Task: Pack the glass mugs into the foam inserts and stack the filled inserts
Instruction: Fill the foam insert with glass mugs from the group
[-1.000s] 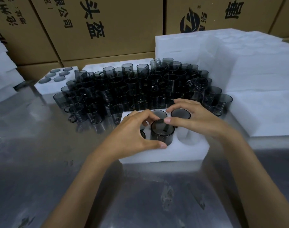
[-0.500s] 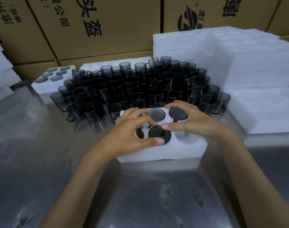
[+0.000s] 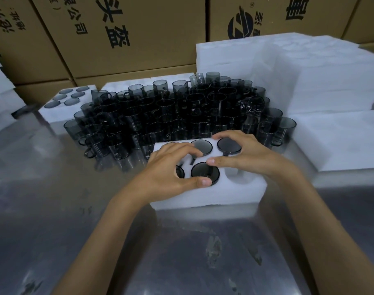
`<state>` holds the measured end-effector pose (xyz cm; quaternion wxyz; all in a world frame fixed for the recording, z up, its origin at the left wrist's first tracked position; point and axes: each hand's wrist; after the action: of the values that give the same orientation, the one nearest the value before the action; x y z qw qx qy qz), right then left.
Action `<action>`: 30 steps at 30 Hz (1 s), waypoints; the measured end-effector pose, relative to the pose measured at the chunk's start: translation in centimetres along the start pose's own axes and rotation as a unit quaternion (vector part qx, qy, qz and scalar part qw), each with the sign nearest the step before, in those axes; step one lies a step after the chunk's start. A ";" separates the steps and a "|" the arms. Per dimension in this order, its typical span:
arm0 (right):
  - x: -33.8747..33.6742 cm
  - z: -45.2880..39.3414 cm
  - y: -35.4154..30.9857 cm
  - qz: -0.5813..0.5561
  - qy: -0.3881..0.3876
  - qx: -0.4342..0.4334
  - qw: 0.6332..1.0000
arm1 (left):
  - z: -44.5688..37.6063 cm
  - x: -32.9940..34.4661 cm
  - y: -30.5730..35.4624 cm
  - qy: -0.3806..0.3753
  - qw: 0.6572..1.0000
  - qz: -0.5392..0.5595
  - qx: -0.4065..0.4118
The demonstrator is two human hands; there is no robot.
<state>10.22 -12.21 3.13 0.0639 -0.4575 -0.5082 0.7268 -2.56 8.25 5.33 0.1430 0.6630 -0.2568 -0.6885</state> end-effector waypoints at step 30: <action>-3.4 1.0 4.1 0.090 0.368 0.159 0.911 | -0.5 0.4 -0.9 0.061 0.998 0.018 0.024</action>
<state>12.96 -16.74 1.97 0.2528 -0.7205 -0.2826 0.5807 -1.99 8.70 4.49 0.1544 0.7021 -0.2762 -0.6379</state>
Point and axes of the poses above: each hand's wrist, its own z-axis away from the middle knuckle, its own x-axis out of the palm, y = z × x, and after that the axes turned 8 degrees about -y, right-handed
